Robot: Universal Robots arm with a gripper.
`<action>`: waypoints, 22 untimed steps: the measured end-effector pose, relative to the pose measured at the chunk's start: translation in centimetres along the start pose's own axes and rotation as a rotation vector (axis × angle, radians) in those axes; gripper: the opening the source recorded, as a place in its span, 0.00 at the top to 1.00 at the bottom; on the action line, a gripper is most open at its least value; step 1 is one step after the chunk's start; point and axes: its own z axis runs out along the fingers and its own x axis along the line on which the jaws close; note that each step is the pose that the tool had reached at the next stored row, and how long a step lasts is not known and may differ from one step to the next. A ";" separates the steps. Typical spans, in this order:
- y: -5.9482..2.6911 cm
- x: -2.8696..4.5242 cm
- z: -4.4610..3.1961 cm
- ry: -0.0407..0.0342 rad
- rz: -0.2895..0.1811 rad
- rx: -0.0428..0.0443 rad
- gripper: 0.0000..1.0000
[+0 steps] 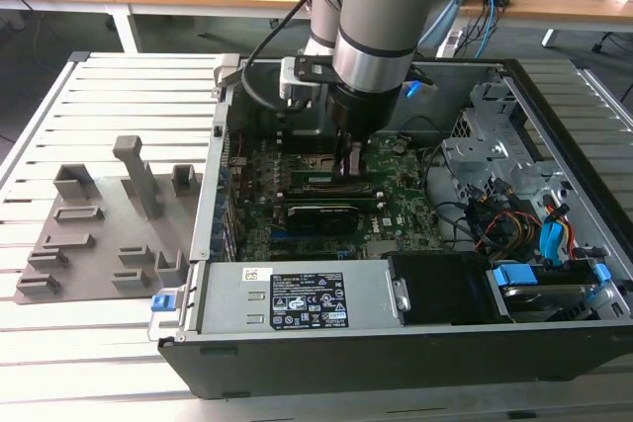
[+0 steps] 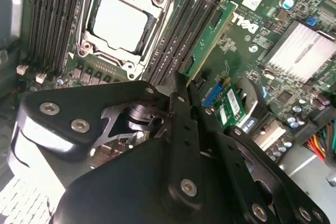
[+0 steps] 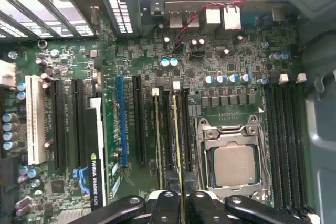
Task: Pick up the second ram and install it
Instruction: 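Insert the second ram into the second slot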
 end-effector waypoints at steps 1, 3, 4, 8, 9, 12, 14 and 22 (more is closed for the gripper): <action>0.03 -0.02 0.13 -0.0008 0.001 0.0000 0.86; 0.24 -0.01 0.49 -0.0022 0.003 0.0000 0.86; 0.24 0.01 0.70 -0.0022 0.003 -0.0001 0.86; 0.31 -0.01 1.70 -0.0024 0.004 0.0001 0.86; 0.32 -0.05 1.94 -0.0023 0.003 0.0000 0.86; 0.33 -0.06 2.70 -0.0028 0.003 0.0000 0.86; 0.33 -0.08 2.77 -0.0028 0.002 -0.0002 0.86; 0.39 -0.19 3.25 -0.0032 -0.001 -0.0005 0.86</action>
